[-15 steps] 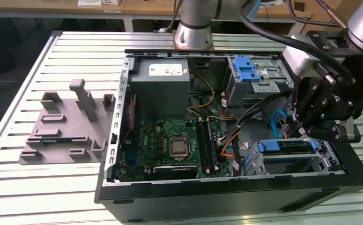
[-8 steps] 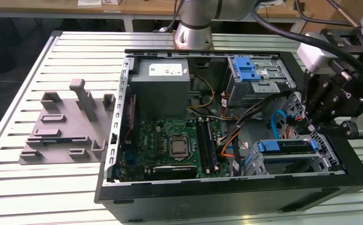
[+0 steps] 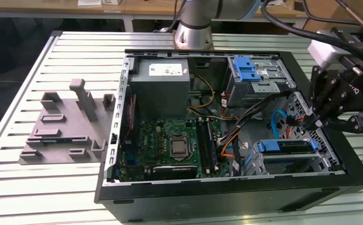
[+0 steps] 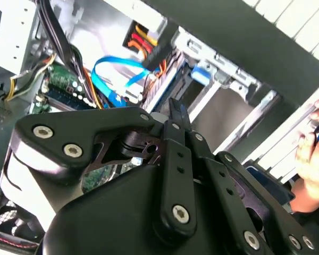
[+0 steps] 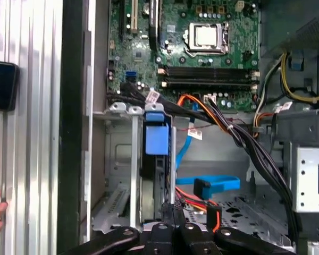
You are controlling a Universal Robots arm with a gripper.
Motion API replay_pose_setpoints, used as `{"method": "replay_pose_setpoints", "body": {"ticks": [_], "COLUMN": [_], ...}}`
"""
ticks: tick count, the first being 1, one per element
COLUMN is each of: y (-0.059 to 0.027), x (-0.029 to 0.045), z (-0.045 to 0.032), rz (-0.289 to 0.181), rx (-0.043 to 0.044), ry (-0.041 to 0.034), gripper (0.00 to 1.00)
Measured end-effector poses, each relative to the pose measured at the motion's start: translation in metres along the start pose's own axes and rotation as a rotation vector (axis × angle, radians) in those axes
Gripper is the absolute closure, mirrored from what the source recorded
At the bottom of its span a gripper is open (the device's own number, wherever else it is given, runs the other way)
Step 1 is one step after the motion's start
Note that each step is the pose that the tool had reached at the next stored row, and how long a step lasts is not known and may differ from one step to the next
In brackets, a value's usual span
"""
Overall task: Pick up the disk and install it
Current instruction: 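Insert the first disk wire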
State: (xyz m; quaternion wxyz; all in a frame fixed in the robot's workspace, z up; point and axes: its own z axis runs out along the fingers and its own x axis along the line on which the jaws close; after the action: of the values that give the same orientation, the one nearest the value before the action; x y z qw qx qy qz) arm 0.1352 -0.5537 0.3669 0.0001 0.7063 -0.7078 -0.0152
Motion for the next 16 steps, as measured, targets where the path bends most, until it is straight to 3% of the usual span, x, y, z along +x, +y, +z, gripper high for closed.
{"method": "replay_pose_setpoints", "body": {"ticks": [8, 13, 14, 16], "y": [-0.0140, -0.0163, -0.0163, -0.0164], "x": [-0.0173, -0.0247, -0.0255, -0.0271], "z": [0.0010, 0.0018, 0.0021, 0.0025], "rz": [0.000, 0.010, 0.016, 0.026], "rx": [-0.0021, -0.0144, -0.0174, -0.0247], "ry": [0.0001, -0.0002, -0.0004, -0.0005], "gripper": [0.89, 0.83, 0.76, 0.76]}}
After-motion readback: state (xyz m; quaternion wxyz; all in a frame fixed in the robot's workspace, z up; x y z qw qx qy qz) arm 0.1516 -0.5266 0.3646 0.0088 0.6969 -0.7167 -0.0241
